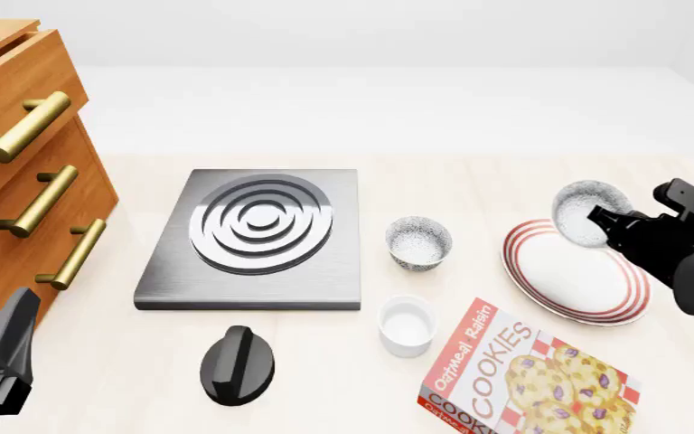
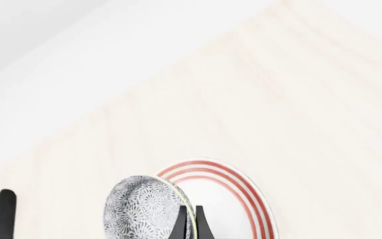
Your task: Pick the akita bowl next to the plate and place it on the plate.
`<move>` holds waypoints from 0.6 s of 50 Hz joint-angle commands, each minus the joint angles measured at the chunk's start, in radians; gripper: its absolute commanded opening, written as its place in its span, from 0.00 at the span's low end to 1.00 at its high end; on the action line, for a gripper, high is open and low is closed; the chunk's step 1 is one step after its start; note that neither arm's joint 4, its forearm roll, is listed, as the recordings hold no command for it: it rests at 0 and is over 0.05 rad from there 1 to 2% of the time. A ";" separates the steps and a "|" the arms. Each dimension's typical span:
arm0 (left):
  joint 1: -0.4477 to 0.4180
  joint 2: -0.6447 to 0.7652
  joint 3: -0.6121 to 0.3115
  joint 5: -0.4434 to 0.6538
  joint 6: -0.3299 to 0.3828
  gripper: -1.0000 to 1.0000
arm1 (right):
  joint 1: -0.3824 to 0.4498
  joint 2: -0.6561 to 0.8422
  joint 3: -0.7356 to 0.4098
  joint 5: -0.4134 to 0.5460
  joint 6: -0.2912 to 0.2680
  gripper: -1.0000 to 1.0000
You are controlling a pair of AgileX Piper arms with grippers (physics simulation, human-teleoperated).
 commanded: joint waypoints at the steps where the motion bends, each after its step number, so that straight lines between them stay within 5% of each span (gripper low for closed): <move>1: 0.000 0.000 0.000 0.000 0.000 1.00 | 0.007 -0.006 -0.008 0.014 -0.010 0.00; 30: 0.000 0.000 0.000 0.000 0.000 1.00 | -0.009 0.037 0.000 0.000 -0.048 0.00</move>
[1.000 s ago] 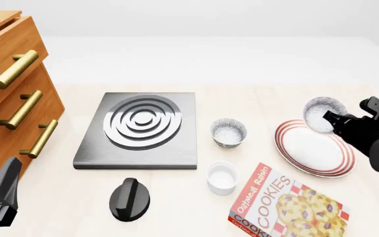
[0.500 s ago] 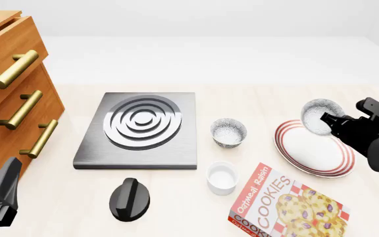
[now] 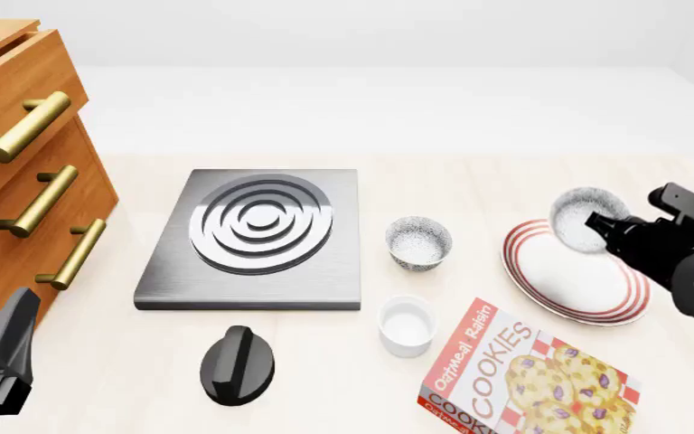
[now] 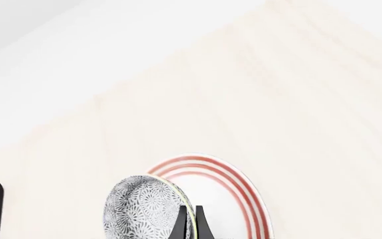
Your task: Pick the akita bowl next to the plate and place it on the plate.
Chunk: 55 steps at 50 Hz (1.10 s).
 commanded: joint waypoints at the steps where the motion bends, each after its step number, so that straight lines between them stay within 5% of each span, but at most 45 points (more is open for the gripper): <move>1: 0.000 0.000 0.000 0.000 0.000 1.00 | -0.004 0.025 0.001 -0.014 -0.009 0.00; 55: 0.000 0.000 0.000 0.000 0.000 1.00 | -0.007 0.162 -0.020 -0.045 -0.052 0.00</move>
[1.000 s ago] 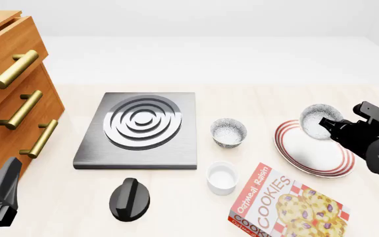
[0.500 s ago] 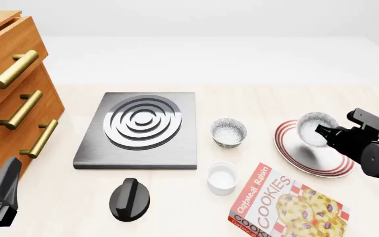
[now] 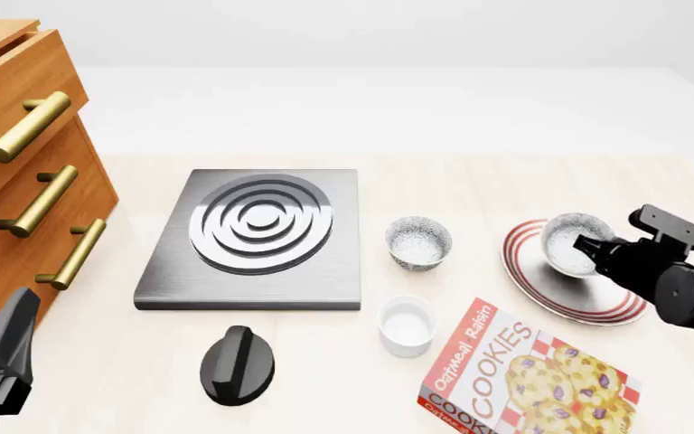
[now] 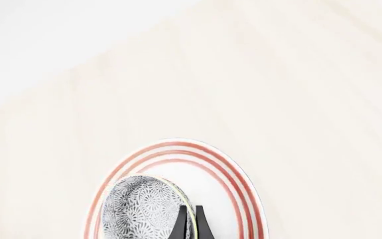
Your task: Pick the akita bowl next to the plate and place it on the plate.
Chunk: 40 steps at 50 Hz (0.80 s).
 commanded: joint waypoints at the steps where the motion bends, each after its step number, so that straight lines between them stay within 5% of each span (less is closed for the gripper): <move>1: 0.000 0.000 0.000 0.000 0.000 1.00 | -0.001 0.026 -0.009 -0.011 -0.002 0.00; 24: 0.000 0.000 0.000 0.000 0.000 1.00 | -0.007 0.047 -0.018 -0.010 -0.003 0.00; 25: 0.000 0.000 0.000 0.000 0.000 1.00 | -0.007 0.047 -0.018 -0.010 -0.003 1.00; 40: 0.000 0.000 0.000 0.000 0.000 1.00 | -0.006 0.035 -0.018 -0.002 0.008 1.00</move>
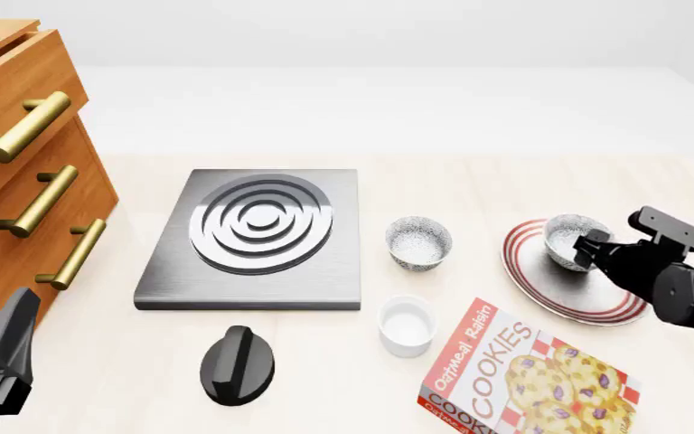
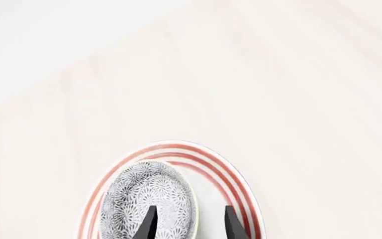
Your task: Pick the akita bowl next to the plate and place it on the plate.
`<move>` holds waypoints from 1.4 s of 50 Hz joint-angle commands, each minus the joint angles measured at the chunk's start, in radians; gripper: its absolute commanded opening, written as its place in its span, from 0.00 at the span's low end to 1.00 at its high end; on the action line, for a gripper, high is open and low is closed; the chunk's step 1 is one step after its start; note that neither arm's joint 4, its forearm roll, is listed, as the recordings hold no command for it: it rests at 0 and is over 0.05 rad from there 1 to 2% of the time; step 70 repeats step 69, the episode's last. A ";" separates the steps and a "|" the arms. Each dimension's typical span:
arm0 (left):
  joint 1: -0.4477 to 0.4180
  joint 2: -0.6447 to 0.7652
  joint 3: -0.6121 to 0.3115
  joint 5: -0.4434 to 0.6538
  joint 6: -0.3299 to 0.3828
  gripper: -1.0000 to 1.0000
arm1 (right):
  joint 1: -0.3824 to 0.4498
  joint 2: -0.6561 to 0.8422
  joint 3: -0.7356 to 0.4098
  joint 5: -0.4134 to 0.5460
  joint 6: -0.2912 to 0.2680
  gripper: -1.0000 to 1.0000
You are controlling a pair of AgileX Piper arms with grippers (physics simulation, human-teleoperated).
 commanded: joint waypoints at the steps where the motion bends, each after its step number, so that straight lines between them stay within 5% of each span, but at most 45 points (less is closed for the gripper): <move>1: 0.000 0.000 0.000 0.000 0.000 1.00 | 0.003 0.000 0.000 0.007 0.010 1.00; 26: 0.000 0.000 0.000 0.000 0.000 1.00 | -0.005 -0.285 -0.003 0.177 0.084 1.00; 42: 0.000 0.000 0.000 0.000 0.000 1.00 | 0.010 -0.685 0.069 0.318 0.112 1.00; 48: 0.000 0.000 0.000 0.000 0.000 1.00 | 0.008 -0.811 0.101 0.333 0.082 1.00; 56: 0.000 0.000 0.000 0.000 0.000 1.00 | 0.047 -1.044 0.166 0.404 0.120 1.00; 70: 0.000 0.000 0.000 0.000 0.000 1.00 | 0.048 -1.307 0.288 0.416 0.144 1.00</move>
